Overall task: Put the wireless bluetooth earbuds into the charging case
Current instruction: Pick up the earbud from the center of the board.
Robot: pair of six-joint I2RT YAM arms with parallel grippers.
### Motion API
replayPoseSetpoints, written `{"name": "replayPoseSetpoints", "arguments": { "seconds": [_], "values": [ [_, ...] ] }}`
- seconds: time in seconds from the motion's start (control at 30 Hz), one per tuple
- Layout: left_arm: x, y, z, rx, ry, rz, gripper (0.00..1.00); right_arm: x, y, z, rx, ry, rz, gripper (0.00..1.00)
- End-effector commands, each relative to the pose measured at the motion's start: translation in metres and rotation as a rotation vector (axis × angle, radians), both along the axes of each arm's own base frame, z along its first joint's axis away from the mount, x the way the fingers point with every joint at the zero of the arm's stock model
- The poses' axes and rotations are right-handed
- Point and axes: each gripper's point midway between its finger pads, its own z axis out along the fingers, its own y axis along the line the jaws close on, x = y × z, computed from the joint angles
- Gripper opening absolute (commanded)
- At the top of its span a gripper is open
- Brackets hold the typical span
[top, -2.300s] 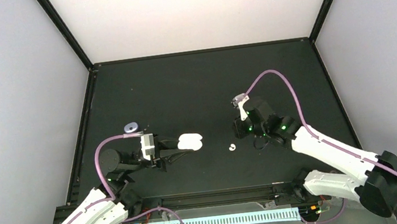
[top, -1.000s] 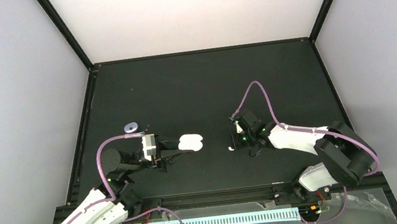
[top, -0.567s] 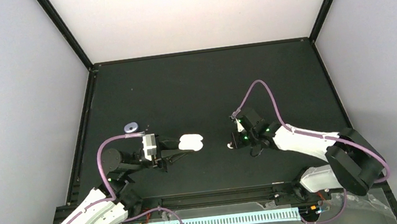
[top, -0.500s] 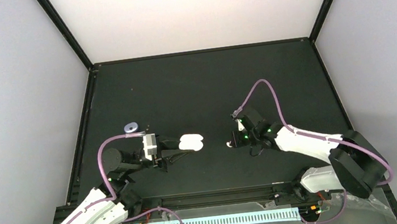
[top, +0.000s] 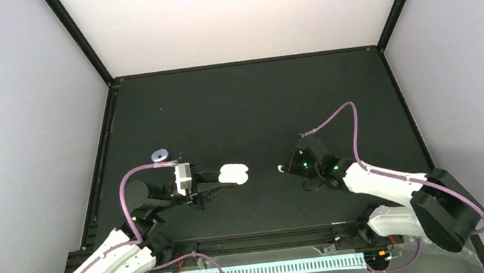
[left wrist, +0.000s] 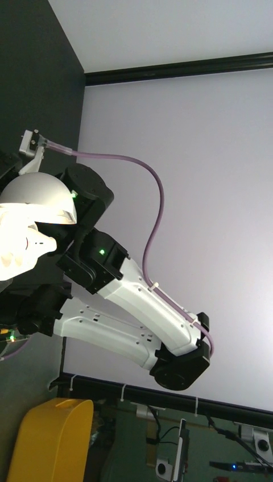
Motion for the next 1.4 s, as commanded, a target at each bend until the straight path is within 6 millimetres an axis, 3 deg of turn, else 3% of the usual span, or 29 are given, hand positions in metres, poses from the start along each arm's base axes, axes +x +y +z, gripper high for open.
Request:
{"name": "replayPoseSetpoints", "arguments": {
  "seconds": [0.0,0.3,0.5,0.6,0.73,0.93,1.2,1.37],
  "values": [
    [-0.005,0.001,0.011,-0.027,-0.024,-0.012,0.01,0.012,-0.004,-0.012,0.024,0.035,-0.128,0.13],
    [-0.005,0.002,0.011,-0.025,-0.030,-0.004,0.02,0.022,0.003,-0.026,-0.020,0.089,-0.141,0.17],
    [-0.005,0.003,0.012,-0.026,-0.037,0.003,0.02,0.031,0.015,0.013,-0.104,-0.057,0.046,0.23],
    [-0.005,0.003,0.012,-0.025,-0.039,0.004,0.02,0.029,0.017,0.019,-0.187,-0.107,0.172,0.24],
    [-0.004,0.001,0.011,-0.018,-0.034,0.004,0.01,0.027,0.015,0.017,-0.297,-0.133,0.284,0.24],
    [-0.002,0.000,0.009,-0.011,-0.027,0.005,0.02,0.012,0.036,0.002,-0.425,-0.107,0.518,0.27],
    [-0.001,-0.001,0.008,-0.009,-0.025,0.004,0.02,0.008,0.065,-0.003,-0.384,-0.091,0.582,0.27],
    [-0.003,0.001,0.009,-0.012,-0.031,0.009,0.02,0.010,0.070,-0.011,-0.386,-0.071,0.590,0.27]
  ]
}}
